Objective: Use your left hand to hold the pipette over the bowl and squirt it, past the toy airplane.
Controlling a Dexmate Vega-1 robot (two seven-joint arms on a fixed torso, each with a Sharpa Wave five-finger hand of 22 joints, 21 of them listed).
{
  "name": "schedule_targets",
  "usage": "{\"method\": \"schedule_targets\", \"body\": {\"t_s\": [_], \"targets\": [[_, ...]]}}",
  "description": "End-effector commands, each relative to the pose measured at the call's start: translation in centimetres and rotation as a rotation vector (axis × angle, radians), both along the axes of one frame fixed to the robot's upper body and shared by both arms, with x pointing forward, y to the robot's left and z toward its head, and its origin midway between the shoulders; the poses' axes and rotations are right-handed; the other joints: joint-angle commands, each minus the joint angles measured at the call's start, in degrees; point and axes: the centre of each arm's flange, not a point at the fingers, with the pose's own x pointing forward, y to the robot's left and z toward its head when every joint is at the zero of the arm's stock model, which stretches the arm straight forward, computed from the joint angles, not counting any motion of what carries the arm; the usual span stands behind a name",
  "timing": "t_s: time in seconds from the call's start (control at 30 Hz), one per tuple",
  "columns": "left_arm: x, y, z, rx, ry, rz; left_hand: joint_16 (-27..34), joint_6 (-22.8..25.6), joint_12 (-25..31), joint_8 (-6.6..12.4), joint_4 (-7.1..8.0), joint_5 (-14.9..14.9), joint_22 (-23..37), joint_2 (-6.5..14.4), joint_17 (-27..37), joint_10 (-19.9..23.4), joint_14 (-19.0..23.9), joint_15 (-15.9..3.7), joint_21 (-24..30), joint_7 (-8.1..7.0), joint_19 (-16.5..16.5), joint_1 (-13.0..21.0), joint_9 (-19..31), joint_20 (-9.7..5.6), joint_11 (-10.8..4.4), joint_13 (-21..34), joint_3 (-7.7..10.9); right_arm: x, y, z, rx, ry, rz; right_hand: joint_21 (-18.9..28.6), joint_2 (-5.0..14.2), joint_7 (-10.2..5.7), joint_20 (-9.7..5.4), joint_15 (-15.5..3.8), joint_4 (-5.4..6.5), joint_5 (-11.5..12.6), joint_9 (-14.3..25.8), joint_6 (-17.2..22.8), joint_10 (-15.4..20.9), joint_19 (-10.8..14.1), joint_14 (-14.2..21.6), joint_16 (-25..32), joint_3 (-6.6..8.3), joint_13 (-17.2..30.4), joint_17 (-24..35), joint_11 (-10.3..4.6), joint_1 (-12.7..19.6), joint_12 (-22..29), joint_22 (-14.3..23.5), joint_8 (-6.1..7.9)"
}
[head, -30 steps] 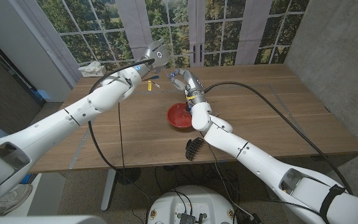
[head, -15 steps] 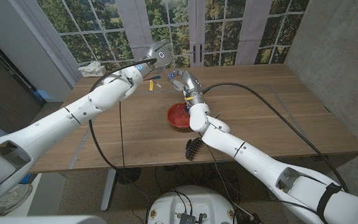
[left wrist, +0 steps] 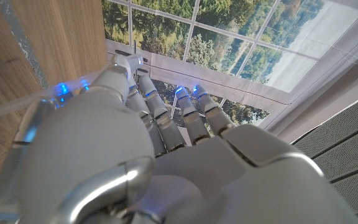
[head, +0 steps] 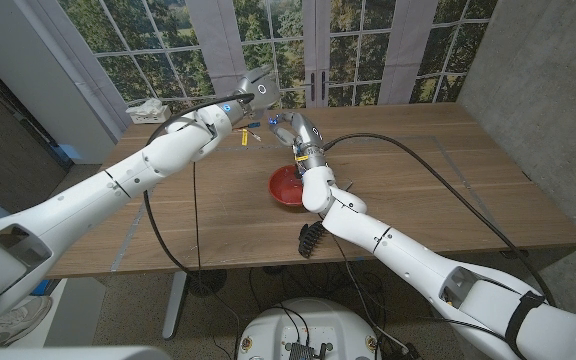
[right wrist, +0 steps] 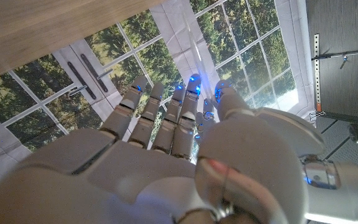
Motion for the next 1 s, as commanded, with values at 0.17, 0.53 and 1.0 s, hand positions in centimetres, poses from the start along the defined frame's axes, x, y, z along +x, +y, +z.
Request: {"method": "schedule_targets", "body": {"t_s": [0.17,0.53,1.0], "targets": [[-0.2,-0.2,0.0,-0.001,0.023,0.002,0.12,2.16,-0.43,0.81,0.00,0.51,0.08,0.47,0.29,0.10,0.37,-10.23,-0.01,-1.44,0.00,-0.02,0.22,-0.38,0.22,0.25,-0.28,0.0,1.1,-0.2,0.007,-0.037,-0.020,0.30,-1.41,-0.12,0.33,-5.24,-0.27,-0.47,1.07,1.19,0.46,0.43,0.53,1.35,-1.60,2.21,1.69,-0.06,1.00,1.43,0.17,1.47],[-0.2,-0.2,-0.1,-0.002,0.023,0.003,0.10,2.57,-0.42,0.94,-0.06,0.56,0.07,0.43,0.28,0.23,0.30,-10.25,-0.02,-1.20,-0.07,0.10,0.19,-0.46,0.20,0.29,-0.33,0.0,1.8,-0.5,0.015,-0.053,-0.047,0.38,-2.36,-0.48,0.58,-5.30,-0.29,-0.77,2.24,2.53,0.38,0.36,0.96,2.47,-2.76,4.35,3.35,-0.27,2.10,2.73,0.23,3.31],[0.0,-0.3,-0.1,-0.005,0.026,0.001,0.09,2.75,-0.45,0.97,-0.06,0.62,0.07,0.40,0.27,0.29,0.26,-10.26,-0.04,-1.08,-0.15,0.21,0.15,-0.47,0.21,0.33,-0.41,0.2,2.0,-0.6,0.033,-0.051,-0.073,0.67,-2.55,-0.05,0.25,-6.57,-0.19,-0.68,6.04,5.95,1.50,0.25,2.24,5.56,-4.36,8.96,7.48,-1.35,5.12,6.07,0.37,8.71]]}}
